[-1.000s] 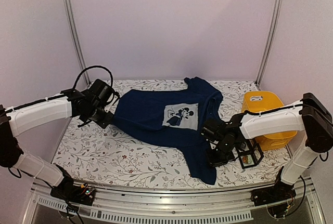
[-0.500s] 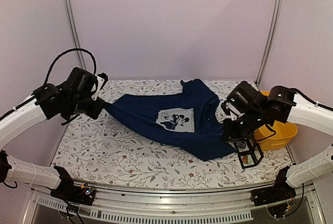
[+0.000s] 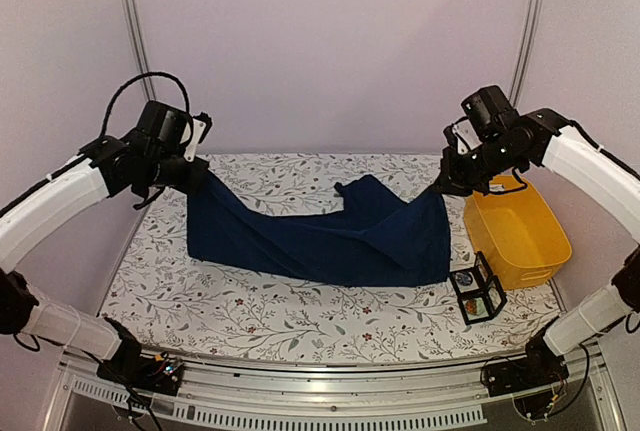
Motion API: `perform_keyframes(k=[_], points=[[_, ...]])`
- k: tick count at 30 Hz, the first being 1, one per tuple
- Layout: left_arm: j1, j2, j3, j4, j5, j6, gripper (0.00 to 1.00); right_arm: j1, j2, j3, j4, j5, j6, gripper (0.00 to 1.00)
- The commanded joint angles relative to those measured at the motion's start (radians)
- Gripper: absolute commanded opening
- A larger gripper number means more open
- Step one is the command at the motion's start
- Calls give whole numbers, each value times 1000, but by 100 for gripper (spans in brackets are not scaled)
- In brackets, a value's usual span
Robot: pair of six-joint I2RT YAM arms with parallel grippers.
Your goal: Pin the brooch onto the clothing
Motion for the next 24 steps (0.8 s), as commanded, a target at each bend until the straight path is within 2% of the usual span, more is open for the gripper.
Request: perform_keyframes(k=[1,3,6,7,8,10,13,15,18,21,24], points=[[119,228,241,204,21,120,0,-143,235,368,280,-18,-235,0],[166,359,459,223,-5,162,0,-206,371,655,308,-37,-269,0],[179,545,846,235,-95,278,0,-288,560,1077,350,-106,-248,0],[180,594,967,240,-113,321,0,-310,602,1152,417,-107,-225,0],[180,629,1071,248,-122,356,0,-328,603,1154,500,-108,-200,0],[178,635,1141,316,-112,420,0,-344,538,1054,676,-84,-171,0],[169,541,978,425,0,480,0,-345,404,899,825,-69,-187,0],[139,486,876,446,26,528,0,-345,334,852,815,-76,-228,0],[67,430,728,413,-36,582,0,-343,263,742,747,-119,-251,0],[19,364,532,366,-80,544,0,-320,132,518,695,-180,-253,0],[-21,285,319,290,-119,462,0,-264,-38,183,647,-183,-249,0]])
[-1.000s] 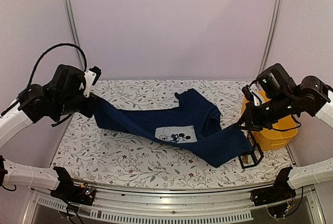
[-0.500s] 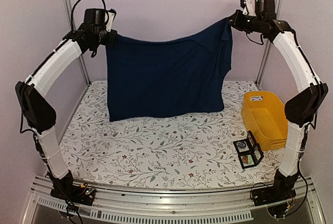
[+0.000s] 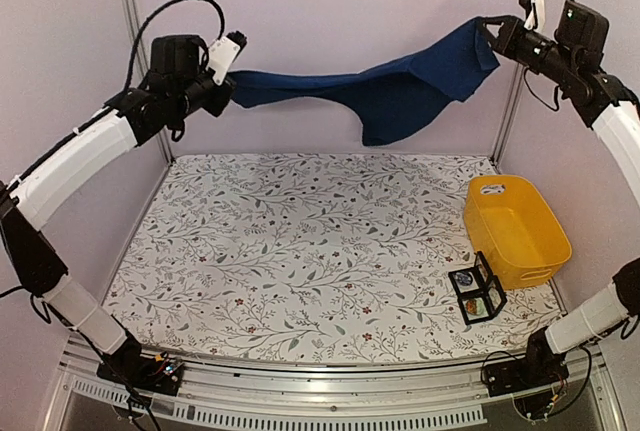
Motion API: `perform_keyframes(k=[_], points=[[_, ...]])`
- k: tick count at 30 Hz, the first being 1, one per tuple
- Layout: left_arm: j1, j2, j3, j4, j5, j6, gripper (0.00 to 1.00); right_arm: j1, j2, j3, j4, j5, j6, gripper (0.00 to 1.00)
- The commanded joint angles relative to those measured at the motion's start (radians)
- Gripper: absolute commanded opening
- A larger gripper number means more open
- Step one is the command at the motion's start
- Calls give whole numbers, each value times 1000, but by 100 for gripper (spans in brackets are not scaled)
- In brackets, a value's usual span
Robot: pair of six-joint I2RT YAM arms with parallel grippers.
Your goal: Pin the brooch onto the clothing
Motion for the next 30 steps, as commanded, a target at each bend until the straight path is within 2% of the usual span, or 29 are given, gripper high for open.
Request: perform_keyframes(k=[1,3,7,10,13,20,25,30], points=[[-51,-64,-275,-158,-63,-93,0,70,-204,-404,-107,-47,-6,0],[-63,-94,-410,-241,-56,-182,0,99,-292,-572,-180,-57,32,0],[-83,-108,-575,-421,-39,-324,0,156,-416,-859,-329,-71,137,0],[-116,-82,-673,-520,-27,-376,0,194,-449,-1012,-396,-122,195,0],[-162,-54,-739,-548,-24,-396,0,206,-469,-1117,-403,-169,242,0],[-218,63,-704,-633,-42,-452,0,231,-438,-1224,-458,-268,259,0],[-279,65,-706,-662,-31,-431,0,241,-405,-1190,-516,-178,235,0],[-382,49,-679,-730,-66,-453,0,240,-350,-1167,-499,-134,217,0]])
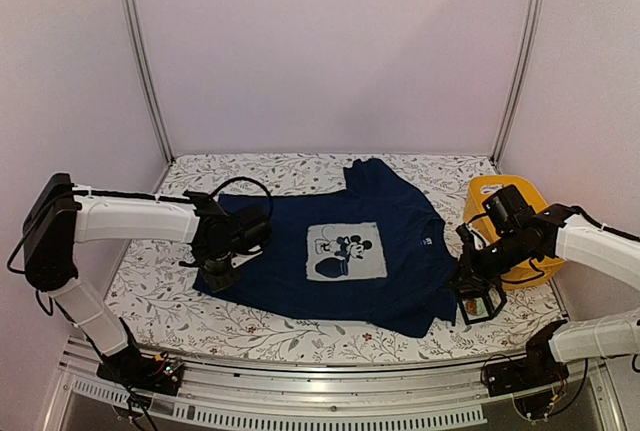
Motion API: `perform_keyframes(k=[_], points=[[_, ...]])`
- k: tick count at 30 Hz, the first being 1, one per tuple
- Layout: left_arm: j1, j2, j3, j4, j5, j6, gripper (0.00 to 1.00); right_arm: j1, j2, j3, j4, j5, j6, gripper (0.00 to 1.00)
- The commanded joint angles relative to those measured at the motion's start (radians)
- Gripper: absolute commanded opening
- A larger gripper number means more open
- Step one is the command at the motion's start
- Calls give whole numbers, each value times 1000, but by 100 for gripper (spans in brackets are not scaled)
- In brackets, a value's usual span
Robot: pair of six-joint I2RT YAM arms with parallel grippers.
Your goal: Pin the brooch onto the clothing
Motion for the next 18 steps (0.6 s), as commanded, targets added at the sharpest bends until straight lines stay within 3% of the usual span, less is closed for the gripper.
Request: perform_keyframes(k=[1,3,6,8,18], points=[[-99,-10,65,-108,-48,-50,0,4,57,42,0,62,-30,0],[-144,22,108,-184,-60,-129,0,5,96,56,0,86,-45,0],[-300,60,88,-211,-132,-144,0,4,145,87,-10,118,-75,0],[-345,102,91,-224,-152,-155,0,5,165,107,-24,142,-91,0],[-341,200,319,-263,-285,-225,0,3,251,188,-50,176,-160,0]])
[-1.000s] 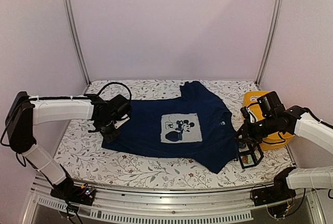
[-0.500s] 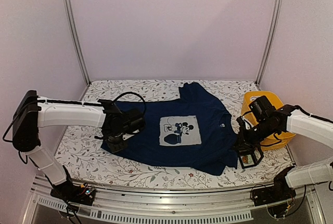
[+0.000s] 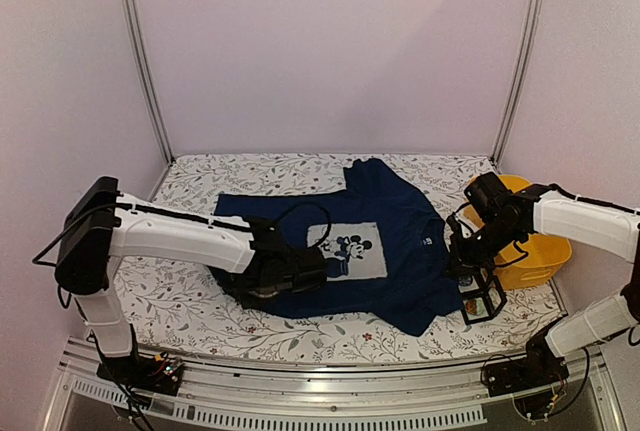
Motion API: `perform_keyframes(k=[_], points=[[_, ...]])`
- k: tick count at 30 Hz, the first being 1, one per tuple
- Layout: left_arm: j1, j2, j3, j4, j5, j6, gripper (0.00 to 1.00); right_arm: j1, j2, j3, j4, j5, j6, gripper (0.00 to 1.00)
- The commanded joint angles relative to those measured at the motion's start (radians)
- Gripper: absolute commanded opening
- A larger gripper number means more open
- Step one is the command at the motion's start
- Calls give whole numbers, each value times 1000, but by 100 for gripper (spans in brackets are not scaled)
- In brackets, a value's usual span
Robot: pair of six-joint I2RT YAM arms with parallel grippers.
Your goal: Pin the brooch onto the clothing
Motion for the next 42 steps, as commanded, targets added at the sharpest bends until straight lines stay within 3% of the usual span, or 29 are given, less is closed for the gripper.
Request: perform_keyframes(k=[1,4,9,20,25,30,32,38,42], points=[[8,-18,128,-15,-87,-54,0,4,23,42,-22,33,-49,0],[23,-24,183,0,-77,-80,0,2,32,50,-21,29,-64,0],[94,-55,195,-47,98,-239,0,-9,41,51,-19,20,-76,0],[95,-237,-241,-96,464,-676,0,-25,77,22,39,-33,-90,0],[78,-273,-364,-101,539,-743,0,-25,146,37,68,-48,-108,0],[73,-252,-431,-65,562,-713,0,-24,190,48,89,-33,-119,0],[73,-235,-432,-45,570,-687,6,-25,204,45,89,-20,-126,0],[67,-296,-383,-43,602,-616,41,-28,220,111,37,94,-136,30],[81,-418,-256,-95,567,-599,44,-10,191,227,-41,249,-136,36]])
